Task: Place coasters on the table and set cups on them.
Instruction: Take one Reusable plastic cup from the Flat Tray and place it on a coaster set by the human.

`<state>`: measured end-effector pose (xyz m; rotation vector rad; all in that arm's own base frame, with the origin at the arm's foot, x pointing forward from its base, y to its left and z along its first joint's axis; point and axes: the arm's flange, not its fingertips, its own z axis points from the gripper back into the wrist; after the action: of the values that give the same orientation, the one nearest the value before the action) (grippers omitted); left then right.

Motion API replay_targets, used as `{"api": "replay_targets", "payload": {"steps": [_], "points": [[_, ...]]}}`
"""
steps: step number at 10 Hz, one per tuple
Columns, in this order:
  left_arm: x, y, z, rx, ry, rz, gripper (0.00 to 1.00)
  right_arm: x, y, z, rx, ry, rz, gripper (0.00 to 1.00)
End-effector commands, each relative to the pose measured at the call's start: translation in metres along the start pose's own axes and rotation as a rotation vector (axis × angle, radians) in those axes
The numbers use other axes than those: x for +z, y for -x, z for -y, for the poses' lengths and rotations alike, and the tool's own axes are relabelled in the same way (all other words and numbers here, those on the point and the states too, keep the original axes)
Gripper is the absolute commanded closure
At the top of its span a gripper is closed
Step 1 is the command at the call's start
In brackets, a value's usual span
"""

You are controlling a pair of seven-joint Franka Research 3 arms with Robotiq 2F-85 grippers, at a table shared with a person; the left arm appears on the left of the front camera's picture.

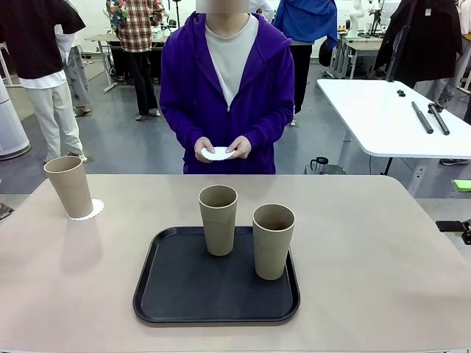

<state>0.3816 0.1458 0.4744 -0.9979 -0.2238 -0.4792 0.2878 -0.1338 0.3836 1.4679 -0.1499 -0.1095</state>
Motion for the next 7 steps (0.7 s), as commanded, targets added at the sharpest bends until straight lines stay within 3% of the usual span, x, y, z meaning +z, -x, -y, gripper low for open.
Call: {"api": "replay_targets", "payload": {"steps": [1,3,5,7], "points": [[0.024,-0.001,-0.045,0.071,0.115,0.068,0.0,0.0,-0.001,-0.001,0.006,-0.011,0.008,0.0],[0.037,0.029,-0.078,0.192,0.193,0.207,0.0,0.0,-0.001,-0.001,0.006,-0.011,0.008,0.0],[0.055,0.062,-0.091,0.226,0.257,0.296,0.0,0.0,-0.001,-0.001,0.006,-0.011,0.008,0.0],[0.068,0.076,-0.096,0.275,0.253,0.33,0.0,0.0,-0.001,-0.001,0.006,-0.011,0.008,0.0]]}}
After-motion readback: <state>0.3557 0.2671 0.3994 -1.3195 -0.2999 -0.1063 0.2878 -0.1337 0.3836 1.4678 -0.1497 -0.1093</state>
